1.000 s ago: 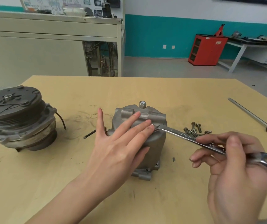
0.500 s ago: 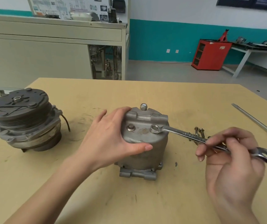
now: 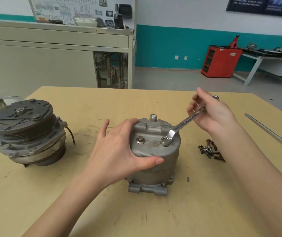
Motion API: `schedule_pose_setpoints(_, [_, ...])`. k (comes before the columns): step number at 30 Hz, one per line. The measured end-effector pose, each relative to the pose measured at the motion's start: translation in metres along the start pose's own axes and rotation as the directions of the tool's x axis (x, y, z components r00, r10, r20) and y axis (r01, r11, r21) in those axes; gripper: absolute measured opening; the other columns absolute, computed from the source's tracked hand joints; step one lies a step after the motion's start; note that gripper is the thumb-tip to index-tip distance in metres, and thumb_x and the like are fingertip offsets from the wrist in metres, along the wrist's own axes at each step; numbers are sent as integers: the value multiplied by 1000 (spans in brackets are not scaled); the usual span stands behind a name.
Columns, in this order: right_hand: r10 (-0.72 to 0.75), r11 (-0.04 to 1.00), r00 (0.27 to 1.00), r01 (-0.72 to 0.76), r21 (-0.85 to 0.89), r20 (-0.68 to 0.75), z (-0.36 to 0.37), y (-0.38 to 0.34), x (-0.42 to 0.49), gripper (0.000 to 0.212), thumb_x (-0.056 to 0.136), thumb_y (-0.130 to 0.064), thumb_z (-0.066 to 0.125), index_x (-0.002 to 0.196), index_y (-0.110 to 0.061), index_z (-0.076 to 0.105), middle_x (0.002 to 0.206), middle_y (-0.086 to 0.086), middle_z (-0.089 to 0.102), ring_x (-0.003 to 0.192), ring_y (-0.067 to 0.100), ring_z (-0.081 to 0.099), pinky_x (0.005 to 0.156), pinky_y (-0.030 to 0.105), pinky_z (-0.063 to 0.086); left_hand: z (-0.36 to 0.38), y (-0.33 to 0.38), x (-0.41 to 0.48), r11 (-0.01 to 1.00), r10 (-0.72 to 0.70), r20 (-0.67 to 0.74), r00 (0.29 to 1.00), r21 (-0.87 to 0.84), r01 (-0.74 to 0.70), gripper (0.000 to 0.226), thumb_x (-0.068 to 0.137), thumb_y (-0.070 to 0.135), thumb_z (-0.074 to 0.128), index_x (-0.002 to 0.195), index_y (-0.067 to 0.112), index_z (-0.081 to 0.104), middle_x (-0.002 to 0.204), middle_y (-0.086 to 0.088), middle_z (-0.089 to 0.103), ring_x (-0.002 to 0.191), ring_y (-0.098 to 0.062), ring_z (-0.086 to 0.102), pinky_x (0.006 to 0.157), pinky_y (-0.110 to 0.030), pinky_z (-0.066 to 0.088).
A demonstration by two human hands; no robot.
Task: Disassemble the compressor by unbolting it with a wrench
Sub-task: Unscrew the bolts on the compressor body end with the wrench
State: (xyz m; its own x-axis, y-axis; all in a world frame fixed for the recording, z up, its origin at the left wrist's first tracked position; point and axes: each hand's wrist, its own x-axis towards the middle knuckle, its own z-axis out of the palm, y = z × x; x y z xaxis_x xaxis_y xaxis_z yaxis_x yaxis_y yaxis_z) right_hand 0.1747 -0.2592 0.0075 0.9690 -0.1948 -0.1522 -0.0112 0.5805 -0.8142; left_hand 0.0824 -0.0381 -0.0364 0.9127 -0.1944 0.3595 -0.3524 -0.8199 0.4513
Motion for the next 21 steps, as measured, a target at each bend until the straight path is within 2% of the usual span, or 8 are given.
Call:
schedule_pose_setpoints(3, [-36,999,999,35,-25,-41,31,6,10,16,92,-17,63,87,-12,50,68,3,49,34,8,43,35,15,35,0,1,0,1000,-7,10,1000,5,6,112,47,92,38,140,30,36,125,28,46,126,4,44,122,-37,-2])
schedule_pose_setpoints(6, [-211,910,978,195,-366,-3,61,23,17,18,96,-18,56,107,-16,42,83,4,46,43,8,36,34,17,29,-3,2,0,1000,-16,57,998,4,16,113,47,93,35,142,33,31,130,29,41,129,6,37,122,-39,-3])
schedule_pose_setpoints(10, [-286,550,924,375,-746,254,90,47,24,15,97,-22,51,110,-16,49,94,7,54,66,16,49,49,23,38,-20,-8,10,993,26,257,966,-122,5,105,49,90,45,141,44,25,126,42,29,126,11,31,120,-42,15])
schedule_pose_setpoints(12, [-257,240,865,490,-838,432,103,54,21,22,96,-24,52,114,-13,56,101,8,61,82,21,57,64,30,45,-25,-16,16,983,70,302,951,-183,-14,104,49,85,53,141,46,25,130,41,31,126,10,33,116,-37,26])
schedule_pose_setpoints(14, [-148,-89,780,602,-793,608,116,63,12,21,94,-23,50,112,-13,56,109,9,63,94,27,60,78,38,51,-23,-19,19,976,76,308,948,-218,-8,101,47,81,58,138,48,29,132,37,36,125,9,37,111,-30,33])
schedule_pose_setpoints(16, [11,-324,668,706,-630,744,129,72,-3,22,95,-21,45,113,-11,53,107,11,62,91,30,58,75,41,49,-20,-17,19,961,74,280,957,-278,7,88,48,76,63,128,54,34,132,32,44,123,7,42,108,-29,37])
schedule_pose_setpoints(18, [93,-473,539,764,-439,837,141,76,-25,24,98,-23,38,116,-11,49,101,11,61,77,28,49,62,36,38,-20,-15,16,955,67,238,969,-296,7,72,49,74,64,114,57,38,130,24,51,121,1,47,104,-30,40])
schedule_pose_setpoints(21, [140,-625,328,761,-174,934,142,81,-64,24,100,-25,35,117,-13,47,85,3,60,62,26,36,48,30,19,-16,-20,11,938,-17,289,957,-326,115,62,52,71,64,107,52,45,115,23,60,111,1,54,91,-14,45])
